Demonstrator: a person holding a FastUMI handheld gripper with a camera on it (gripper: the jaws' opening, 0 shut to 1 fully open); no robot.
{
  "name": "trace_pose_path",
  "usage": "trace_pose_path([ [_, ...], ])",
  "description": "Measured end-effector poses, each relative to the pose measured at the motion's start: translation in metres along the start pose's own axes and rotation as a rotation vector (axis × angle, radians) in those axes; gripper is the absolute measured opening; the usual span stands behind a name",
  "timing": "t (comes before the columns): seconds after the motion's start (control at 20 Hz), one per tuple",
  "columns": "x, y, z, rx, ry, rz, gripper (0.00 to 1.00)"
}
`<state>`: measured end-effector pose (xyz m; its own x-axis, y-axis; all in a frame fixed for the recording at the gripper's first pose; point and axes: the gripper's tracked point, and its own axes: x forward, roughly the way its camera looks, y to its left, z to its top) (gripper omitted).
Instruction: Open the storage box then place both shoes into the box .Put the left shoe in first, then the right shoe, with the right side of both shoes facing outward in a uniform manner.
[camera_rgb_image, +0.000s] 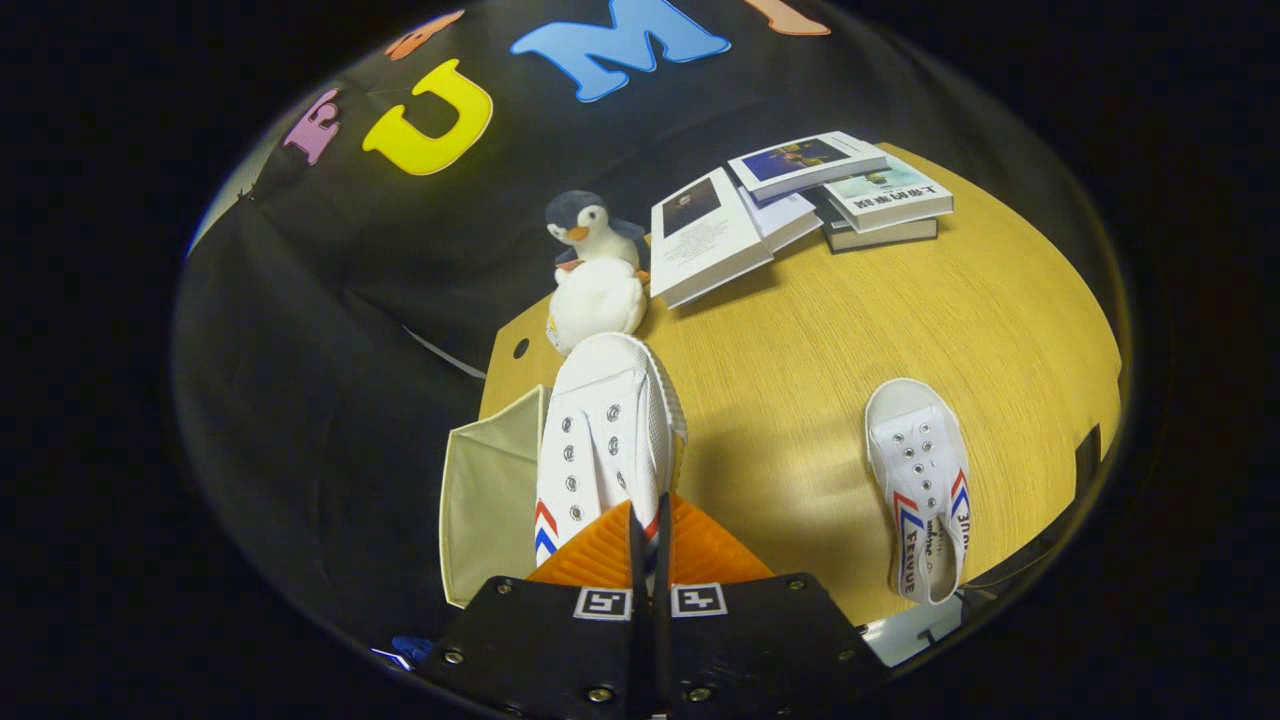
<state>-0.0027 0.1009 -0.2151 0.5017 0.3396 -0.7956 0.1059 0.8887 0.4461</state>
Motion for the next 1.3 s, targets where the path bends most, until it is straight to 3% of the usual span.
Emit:
trace_pose_path([
  [0.7,0.037,0.111,-0.028,-0.077,0.045,0.077,0.00],
  [1.3,0.093,0.153,-0.060,-0.129,0.071,0.041,0.00],
])
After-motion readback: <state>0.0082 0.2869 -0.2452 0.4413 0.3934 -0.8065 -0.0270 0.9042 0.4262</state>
